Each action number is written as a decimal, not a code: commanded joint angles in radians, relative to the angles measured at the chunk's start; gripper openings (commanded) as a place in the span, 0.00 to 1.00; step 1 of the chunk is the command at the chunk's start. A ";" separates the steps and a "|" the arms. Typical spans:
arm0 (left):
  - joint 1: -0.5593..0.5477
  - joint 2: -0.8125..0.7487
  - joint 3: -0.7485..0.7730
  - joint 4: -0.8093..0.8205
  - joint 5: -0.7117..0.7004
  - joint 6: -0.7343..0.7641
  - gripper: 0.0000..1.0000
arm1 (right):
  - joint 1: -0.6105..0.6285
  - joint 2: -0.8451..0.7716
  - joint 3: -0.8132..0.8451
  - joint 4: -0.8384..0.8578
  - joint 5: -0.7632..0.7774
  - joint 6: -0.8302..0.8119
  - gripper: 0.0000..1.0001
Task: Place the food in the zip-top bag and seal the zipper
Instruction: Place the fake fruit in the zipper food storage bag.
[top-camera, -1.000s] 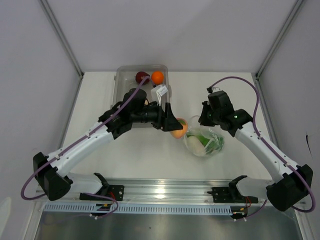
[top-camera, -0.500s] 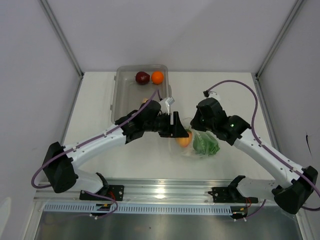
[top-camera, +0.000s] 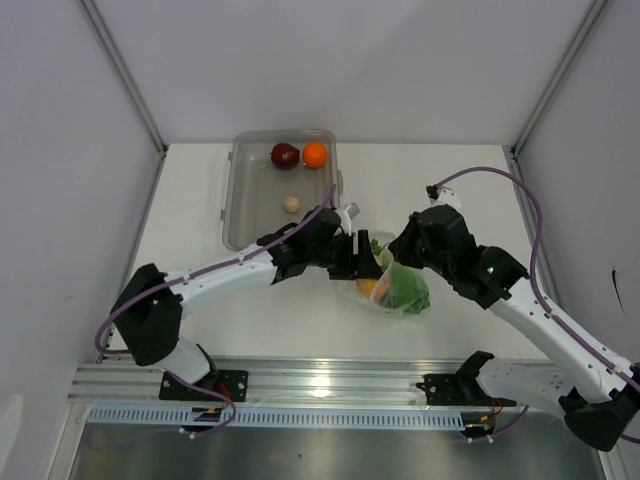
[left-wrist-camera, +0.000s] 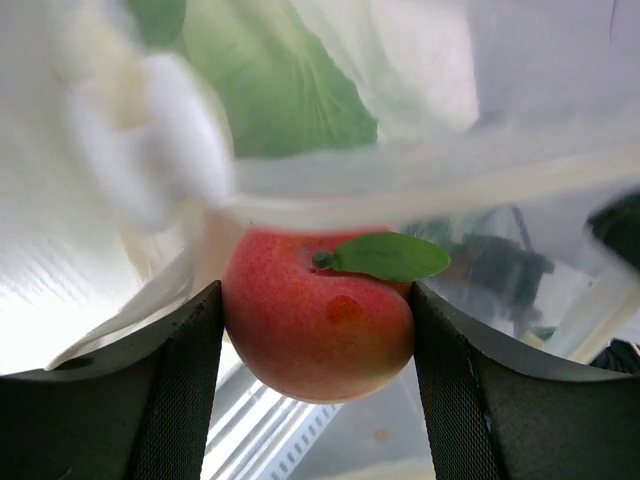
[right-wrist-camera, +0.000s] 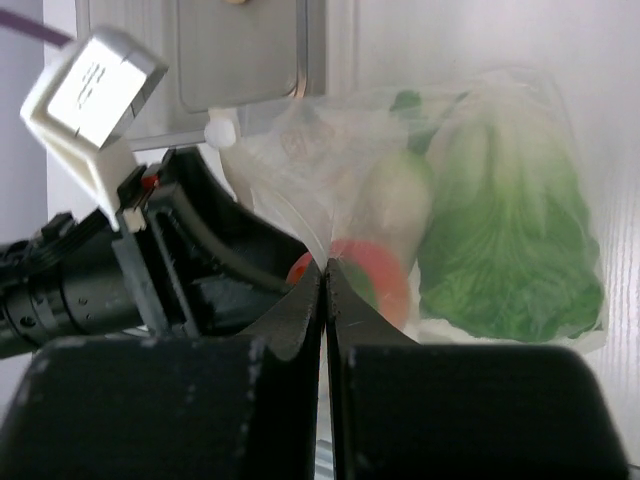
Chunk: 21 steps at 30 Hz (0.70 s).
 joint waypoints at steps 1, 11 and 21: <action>-0.009 0.052 0.118 0.018 -0.006 0.021 0.01 | 0.008 -0.028 -0.019 0.049 -0.011 0.037 0.00; -0.006 0.170 0.227 0.071 0.033 -0.018 0.70 | 0.014 -0.047 -0.027 0.051 -0.015 0.038 0.00; -0.006 0.015 0.085 0.077 -0.056 0.089 1.00 | 0.014 -0.068 -0.027 0.026 0.018 0.020 0.00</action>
